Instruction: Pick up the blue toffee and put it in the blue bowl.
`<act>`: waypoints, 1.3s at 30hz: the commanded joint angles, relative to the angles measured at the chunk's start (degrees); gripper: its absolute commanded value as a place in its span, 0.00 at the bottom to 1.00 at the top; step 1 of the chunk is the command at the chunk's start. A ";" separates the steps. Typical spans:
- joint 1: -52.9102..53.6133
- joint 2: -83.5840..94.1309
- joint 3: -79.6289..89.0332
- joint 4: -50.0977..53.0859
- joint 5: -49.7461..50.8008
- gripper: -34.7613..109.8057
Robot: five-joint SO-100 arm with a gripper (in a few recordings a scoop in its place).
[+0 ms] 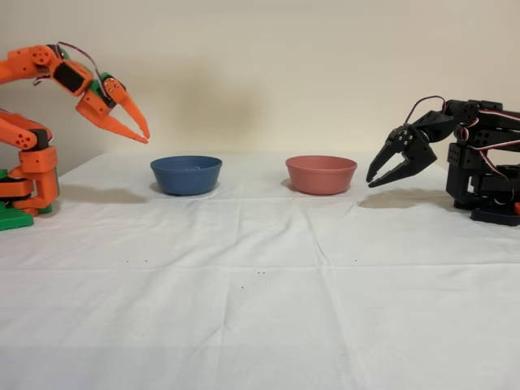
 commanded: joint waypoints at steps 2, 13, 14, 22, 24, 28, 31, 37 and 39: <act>1.23 9.49 6.24 -2.99 0.09 0.24; 0.70 19.51 18.63 -3.16 2.02 0.24; 0.44 20.57 19.34 -3.16 2.37 0.24; 2.81 26.02 26.28 -2.90 2.29 0.24; 3.52 26.02 27.95 -2.99 2.11 0.24; 3.34 26.02 29.27 -2.37 4.31 0.24; 3.25 26.02 29.36 -2.11 5.63 0.24; 3.08 26.02 29.36 2.99 7.12 0.24; 2.99 26.02 29.36 5.89 7.21 0.24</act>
